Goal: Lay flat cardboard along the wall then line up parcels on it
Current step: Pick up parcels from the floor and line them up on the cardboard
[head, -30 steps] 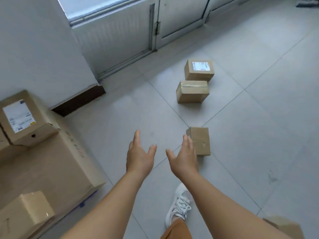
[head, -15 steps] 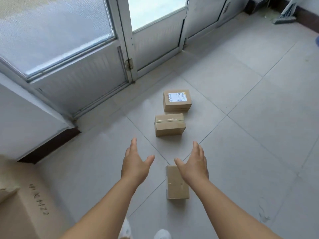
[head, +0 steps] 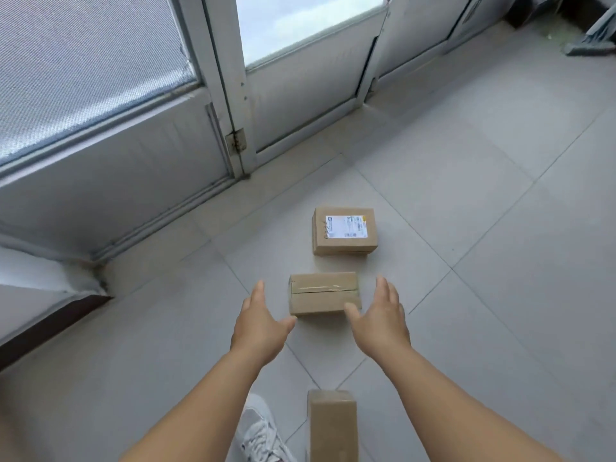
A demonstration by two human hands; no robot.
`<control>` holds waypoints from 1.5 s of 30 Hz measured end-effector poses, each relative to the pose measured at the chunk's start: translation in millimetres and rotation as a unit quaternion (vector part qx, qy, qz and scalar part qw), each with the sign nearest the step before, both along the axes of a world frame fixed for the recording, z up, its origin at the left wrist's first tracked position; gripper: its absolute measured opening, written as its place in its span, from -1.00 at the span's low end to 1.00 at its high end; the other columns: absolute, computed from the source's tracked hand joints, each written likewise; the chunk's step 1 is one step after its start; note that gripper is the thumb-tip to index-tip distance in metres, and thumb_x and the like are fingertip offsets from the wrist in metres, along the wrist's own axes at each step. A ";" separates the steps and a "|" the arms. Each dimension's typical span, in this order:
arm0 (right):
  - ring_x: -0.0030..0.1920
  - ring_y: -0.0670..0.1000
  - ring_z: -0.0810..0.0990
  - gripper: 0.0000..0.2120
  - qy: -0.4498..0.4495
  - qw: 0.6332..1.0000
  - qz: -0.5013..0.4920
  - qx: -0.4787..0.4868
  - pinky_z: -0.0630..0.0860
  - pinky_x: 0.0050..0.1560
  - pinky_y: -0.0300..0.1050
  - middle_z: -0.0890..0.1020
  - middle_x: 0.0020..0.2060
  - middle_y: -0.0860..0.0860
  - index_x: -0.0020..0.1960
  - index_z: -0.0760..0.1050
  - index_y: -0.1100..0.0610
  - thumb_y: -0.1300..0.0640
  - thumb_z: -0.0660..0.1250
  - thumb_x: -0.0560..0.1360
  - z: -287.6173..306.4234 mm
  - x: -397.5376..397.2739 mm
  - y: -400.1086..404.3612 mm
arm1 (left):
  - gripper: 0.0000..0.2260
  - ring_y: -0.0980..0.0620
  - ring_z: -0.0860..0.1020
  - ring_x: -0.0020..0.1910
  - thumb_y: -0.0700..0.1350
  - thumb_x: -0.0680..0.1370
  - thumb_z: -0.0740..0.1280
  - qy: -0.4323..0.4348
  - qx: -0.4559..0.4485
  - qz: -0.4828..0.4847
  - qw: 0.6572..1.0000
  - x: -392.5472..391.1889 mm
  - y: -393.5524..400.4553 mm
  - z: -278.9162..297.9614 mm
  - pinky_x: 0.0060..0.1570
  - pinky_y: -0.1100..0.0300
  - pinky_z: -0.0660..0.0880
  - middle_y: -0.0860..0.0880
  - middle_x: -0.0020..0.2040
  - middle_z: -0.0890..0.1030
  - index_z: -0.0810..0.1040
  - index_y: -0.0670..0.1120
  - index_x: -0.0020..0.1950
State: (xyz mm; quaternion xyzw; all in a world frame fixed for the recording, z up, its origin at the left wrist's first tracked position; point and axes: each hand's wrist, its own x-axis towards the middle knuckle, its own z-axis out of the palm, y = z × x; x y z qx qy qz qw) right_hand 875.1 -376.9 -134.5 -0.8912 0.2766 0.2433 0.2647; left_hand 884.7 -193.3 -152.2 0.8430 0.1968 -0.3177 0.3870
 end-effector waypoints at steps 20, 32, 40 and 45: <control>0.54 0.10 -0.10 0.03 0.113 0.918 0.361 -0.120 0.15 0.42 0.04 -0.21 0.55 -0.02 0.55 -0.30 -0.06 -0.03 0.44 0.43 -225.3 196.9 -110.5 | -0.06 -0.01 -0.29 0.53 0.04 0.47 0.40 -0.004 0.177 -0.307 0.935 78.1 -102.6 -217.8 0.47 0.02 -0.15 0.06 0.54 -0.32 -0.29 0.11 0.54; 0.51 0.25 -0.32 0.38 0.133 0.843 0.477 -0.210 0.00 0.37 0.41 -0.41 0.49 0.07 0.42 -0.58 -0.12 -0.43 0.46 0.14 -302.0 271.1 -107.8 | 0.12 -0.15 0.02 0.43 0.38 0.29 0.31 0.030 0.272 -0.195 0.942 86.0 -83.0 -278.4 0.39 -0.20 0.03 -0.13 0.42 0.02 -0.46 0.07 0.47; 0.48 0.31 -0.04 0.32 0.168 0.938 0.251 -0.169 0.19 0.33 0.30 -0.20 0.52 0.19 0.46 -0.53 -0.04 -0.49 0.37 0.20 -303.4 228.5 -97.7 | -0.04 -0.12 0.38 0.28 0.34 0.24 0.36 0.139 0.043 0.231 0.962 116.0 -64.5 -278.0 0.18 -0.01 0.45 -0.04 0.32 0.37 0.01 0.11 0.52; 0.35 0.23 0.15 0.29 0.189 0.944 0.221 -0.158 0.31 0.16 0.18 -0.08 0.48 0.16 0.45 -0.55 -0.05 -0.51 0.32 0.21 -304.5 202.8 -100.2 | -0.51 -0.13 0.39 0.34 0.07 0.59 0.15 0.136 0.005 0.260 0.956 94.3 -41.3 -287.9 0.31 -0.01 0.37 -0.04 0.40 0.41 0.18 0.13 0.53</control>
